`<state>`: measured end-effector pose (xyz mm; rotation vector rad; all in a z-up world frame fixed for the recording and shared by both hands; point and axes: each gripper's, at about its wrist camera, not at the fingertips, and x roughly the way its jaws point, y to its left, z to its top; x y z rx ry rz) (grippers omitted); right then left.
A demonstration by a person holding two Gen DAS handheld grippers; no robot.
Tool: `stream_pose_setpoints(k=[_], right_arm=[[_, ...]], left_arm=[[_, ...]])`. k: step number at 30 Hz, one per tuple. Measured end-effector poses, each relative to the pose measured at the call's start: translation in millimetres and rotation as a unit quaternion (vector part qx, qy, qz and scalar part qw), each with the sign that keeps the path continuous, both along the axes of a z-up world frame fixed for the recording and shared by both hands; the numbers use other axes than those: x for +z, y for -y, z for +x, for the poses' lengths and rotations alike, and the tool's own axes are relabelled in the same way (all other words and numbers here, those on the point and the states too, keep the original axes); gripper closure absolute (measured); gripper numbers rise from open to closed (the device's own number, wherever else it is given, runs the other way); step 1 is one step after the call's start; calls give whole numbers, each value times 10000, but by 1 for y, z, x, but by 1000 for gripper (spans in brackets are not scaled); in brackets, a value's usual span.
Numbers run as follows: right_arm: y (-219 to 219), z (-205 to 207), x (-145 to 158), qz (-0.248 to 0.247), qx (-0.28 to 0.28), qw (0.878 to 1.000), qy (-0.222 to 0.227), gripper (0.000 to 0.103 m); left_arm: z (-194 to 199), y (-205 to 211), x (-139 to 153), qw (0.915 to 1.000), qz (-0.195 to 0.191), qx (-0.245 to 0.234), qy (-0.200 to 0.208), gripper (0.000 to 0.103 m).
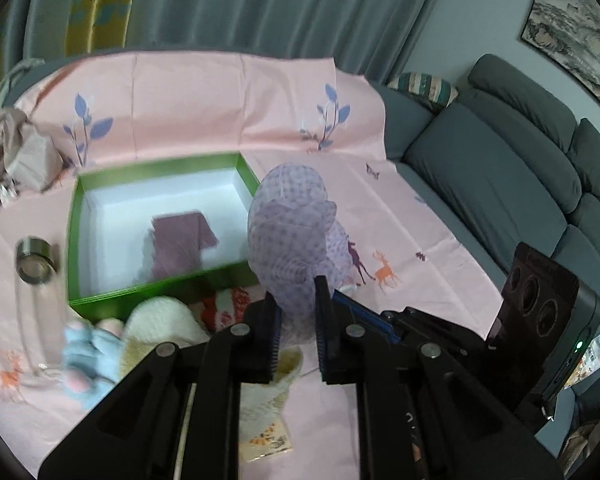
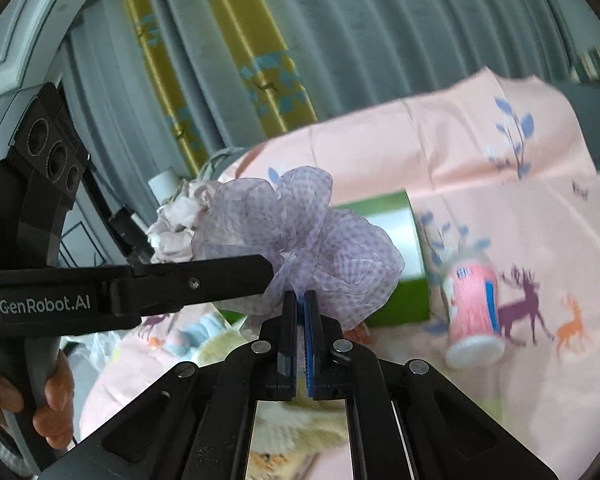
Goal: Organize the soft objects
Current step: 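Carry the bath puff with both grippers over the green box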
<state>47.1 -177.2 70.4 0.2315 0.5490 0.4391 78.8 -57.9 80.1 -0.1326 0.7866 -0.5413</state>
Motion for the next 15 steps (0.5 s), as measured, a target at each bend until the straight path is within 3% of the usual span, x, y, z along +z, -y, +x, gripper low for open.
stream_pose_setpoints(k=[6, 11, 15], right_arm=[[-28, 11, 37, -283, 69, 9988, 390, 99], [-50, 35, 60, -530, 119, 9969, 566, 99], [-60, 59, 59, -581, 158, 9972, 441, 99]], left_arm=[[6, -26, 36, 9993, -19, 90, 361, 90], [24, -43, 45, 9986, -26, 234, 479, 90], [50, -55, 41, 9984, -134, 411, 367, 90]])
